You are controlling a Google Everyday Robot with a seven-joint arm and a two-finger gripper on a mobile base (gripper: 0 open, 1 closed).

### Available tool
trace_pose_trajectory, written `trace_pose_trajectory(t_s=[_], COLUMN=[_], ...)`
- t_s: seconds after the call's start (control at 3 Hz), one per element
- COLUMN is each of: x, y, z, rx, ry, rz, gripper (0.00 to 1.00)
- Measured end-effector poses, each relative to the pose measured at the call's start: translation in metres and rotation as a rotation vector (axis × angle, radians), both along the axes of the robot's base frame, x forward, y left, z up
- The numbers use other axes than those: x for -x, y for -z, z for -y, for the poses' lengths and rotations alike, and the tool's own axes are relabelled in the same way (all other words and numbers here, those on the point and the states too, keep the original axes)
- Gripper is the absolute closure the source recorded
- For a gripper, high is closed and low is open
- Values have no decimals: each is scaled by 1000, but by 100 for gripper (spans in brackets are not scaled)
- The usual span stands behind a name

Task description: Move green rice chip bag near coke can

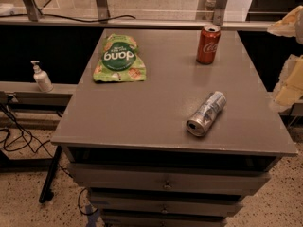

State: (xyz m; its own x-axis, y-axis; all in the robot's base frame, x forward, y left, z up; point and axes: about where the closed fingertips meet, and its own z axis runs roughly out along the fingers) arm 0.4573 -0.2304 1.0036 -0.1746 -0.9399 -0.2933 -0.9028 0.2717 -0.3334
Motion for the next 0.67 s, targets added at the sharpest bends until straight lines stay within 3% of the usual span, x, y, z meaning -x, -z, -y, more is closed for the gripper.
trace_pose_trajectory(t_s=[0.33, 0.67], x=[0, -21], y=[0, 10], z=[0, -44], rx=[0, -78], ry=[0, -65], rz=[0, -1], gripper=[0, 0])
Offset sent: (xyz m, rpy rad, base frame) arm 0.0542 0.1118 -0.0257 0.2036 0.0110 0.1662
